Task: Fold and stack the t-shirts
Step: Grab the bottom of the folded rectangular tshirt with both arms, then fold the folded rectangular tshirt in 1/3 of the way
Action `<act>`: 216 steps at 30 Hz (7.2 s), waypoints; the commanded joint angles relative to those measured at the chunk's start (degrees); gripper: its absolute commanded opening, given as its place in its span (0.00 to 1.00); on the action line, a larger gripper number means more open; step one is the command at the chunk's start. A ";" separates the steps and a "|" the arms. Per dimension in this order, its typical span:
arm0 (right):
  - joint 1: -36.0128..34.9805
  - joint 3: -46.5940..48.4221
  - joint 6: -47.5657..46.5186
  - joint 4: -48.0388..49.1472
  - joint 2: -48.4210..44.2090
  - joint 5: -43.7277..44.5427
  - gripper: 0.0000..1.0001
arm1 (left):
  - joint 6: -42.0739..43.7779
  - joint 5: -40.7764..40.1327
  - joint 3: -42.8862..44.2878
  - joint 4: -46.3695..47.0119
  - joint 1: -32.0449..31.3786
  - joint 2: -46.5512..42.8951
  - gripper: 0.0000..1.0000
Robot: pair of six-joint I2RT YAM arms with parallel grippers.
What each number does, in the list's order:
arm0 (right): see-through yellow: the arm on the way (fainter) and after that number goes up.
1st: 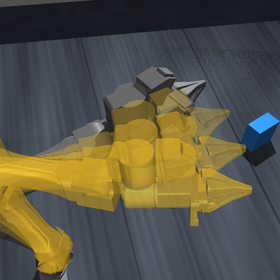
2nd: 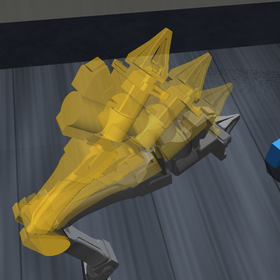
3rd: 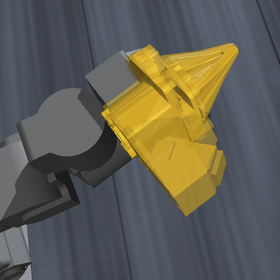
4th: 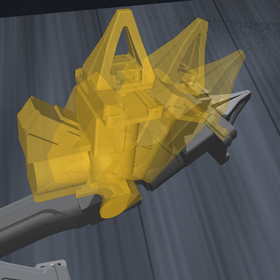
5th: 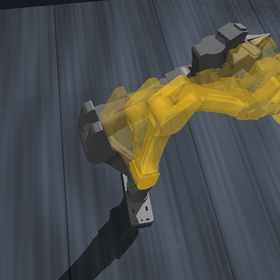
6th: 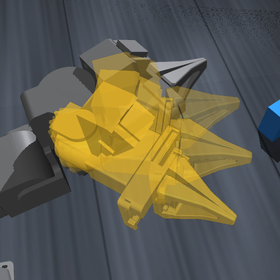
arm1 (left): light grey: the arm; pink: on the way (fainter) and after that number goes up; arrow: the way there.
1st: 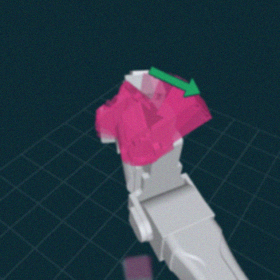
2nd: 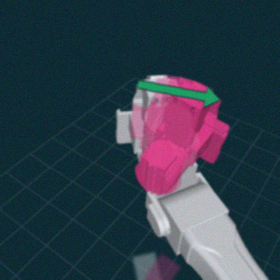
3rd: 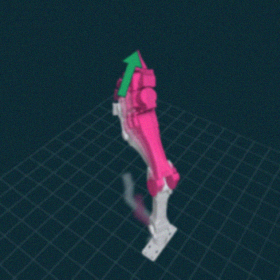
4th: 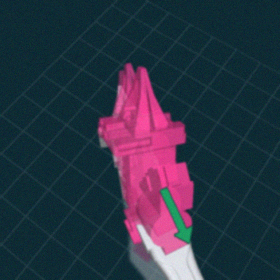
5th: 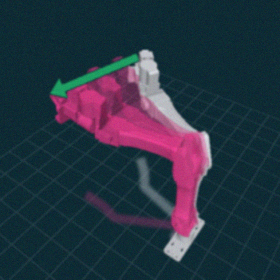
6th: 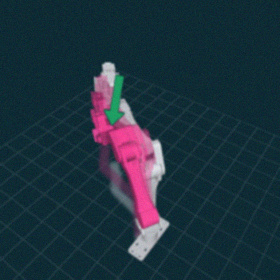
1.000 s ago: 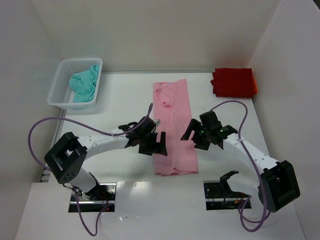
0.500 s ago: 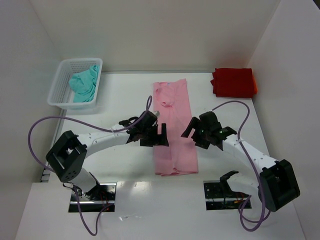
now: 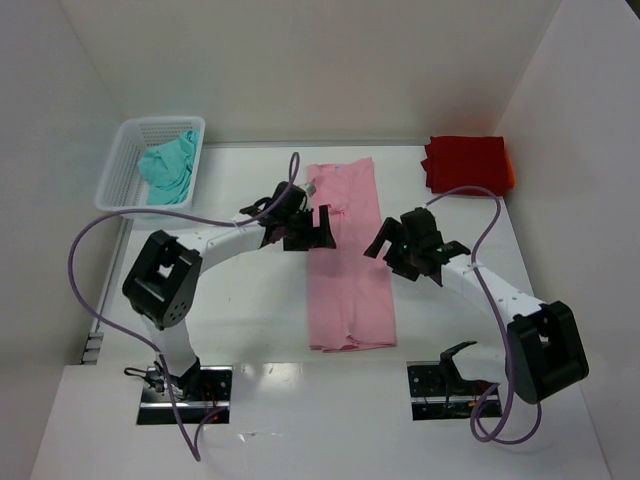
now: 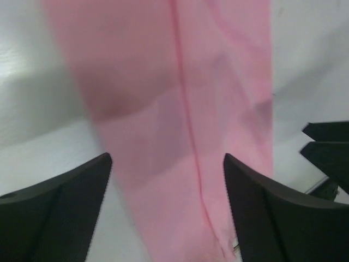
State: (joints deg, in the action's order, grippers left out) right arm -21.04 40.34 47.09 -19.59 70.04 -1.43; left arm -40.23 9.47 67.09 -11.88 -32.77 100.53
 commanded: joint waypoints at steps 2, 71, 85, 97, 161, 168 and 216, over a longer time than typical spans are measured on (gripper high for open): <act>0.47 4.04 -2.18 3.69 2.64 1.34 1.00 | 5.86 10.12 8.13 2.74 -0.27 6.34 0.96; 4.25 8.19 -4.99 4.30 9.32 -6.30 1.00 | 2.61 1.15 -7.67 -5.34 5.79 -11.37 1.00; -9.10 2.20 -1.21 -4.65 4.31 -6.66 1.00 | -4.23 4.15 -20.15 -14.74 1.67 -31.19 1.00; -25.61 -4.82 11.79 -12.66 -1.47 -6.65 0.97 | -18.92 -0.33 -29.03 -20.82 -7.91 -38.04 1.00; -32.05 -12.74 20.77 -3.52 -5.88 -6.92 0.00 | -20.59 -4.38 -27.73 -18.44 -15.57 -24.24 0.00; -32.05 -3.71 18.39 -7.91 -5.35 -2.71 0.00 | -15.41 -4.99 -18.68 -23.71 -15.57 -25.38 0.00; -0.50 32.17 -4.73 0.43 29.54 -4.37 0.04 | 16.40 7.66 21.23 -20.82 11.68 11.43 0.07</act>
State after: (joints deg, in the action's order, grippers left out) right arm -22.74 69.49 43.79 -21.06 98.39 -6.74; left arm -26.72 15.38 85.14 -32.29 -21.96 109.97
